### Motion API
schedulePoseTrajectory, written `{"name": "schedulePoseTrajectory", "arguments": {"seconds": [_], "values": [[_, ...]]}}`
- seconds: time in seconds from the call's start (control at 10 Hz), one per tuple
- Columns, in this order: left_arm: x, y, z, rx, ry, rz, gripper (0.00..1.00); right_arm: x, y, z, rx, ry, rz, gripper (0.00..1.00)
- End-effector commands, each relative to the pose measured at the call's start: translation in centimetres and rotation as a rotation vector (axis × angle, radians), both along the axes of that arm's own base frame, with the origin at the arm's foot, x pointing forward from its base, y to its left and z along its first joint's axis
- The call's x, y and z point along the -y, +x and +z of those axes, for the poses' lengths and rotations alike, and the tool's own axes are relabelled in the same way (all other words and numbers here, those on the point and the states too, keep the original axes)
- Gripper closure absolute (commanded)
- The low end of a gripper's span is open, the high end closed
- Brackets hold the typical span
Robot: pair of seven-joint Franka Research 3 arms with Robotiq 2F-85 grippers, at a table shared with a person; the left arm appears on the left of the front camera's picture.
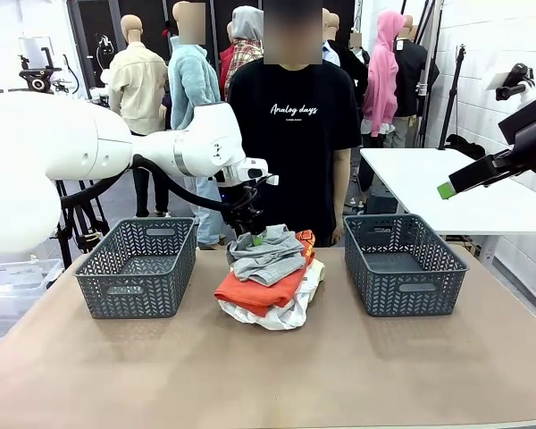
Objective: Sort the tops and bottoms.
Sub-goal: Lift clothes from the center of the table with your left hand.
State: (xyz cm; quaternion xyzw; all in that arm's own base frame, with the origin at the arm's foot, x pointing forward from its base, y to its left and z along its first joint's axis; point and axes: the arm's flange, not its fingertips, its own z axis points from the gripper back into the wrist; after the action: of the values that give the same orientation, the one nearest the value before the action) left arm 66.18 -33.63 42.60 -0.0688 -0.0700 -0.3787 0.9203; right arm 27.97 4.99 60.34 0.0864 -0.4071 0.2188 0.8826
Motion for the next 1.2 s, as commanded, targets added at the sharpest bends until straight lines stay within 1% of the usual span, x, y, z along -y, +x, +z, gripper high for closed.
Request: {"name": "schedulePoseTrajectory", "arguments": {"seconds": [0.0,0.1,0.6,0.8,0.9,1.1], "values": [[0.6,1.0,0.6,-0.005,0.039,0.031,0.87,-0.1,0.0,-0.1,-0.012,0.006,-0.006,0.0],[0.7,1.0,0.6,-0.008,0.039,0.033,1.0,-0.1,0.0,-0.1,-0.012,0.006,-0.006,0.0],[0.7,0.6,0.8,-0.009,0.027,0.028,1.0,-0.1,0.0,-0.1,-0.012,0.006,-0.006,0.0],[0.7,-0.3,1.4,-0.016,0.008,0.006,1.0,-0.1,0.0,-0.1,-0.012,0.006,-0.006,0.0],[1.1,-1.0,2.3,-0.014,0.014,-0.004,1.0,-0.1,0.0,-0.1,-0.012,0.006,-0.006,0.0],[2.5,-2.2,5.0,-0.015,0.032,-0.029,1.0,-0.1,0.0,-0.1,-0.012,0.006,-0.006,0.0]]}}
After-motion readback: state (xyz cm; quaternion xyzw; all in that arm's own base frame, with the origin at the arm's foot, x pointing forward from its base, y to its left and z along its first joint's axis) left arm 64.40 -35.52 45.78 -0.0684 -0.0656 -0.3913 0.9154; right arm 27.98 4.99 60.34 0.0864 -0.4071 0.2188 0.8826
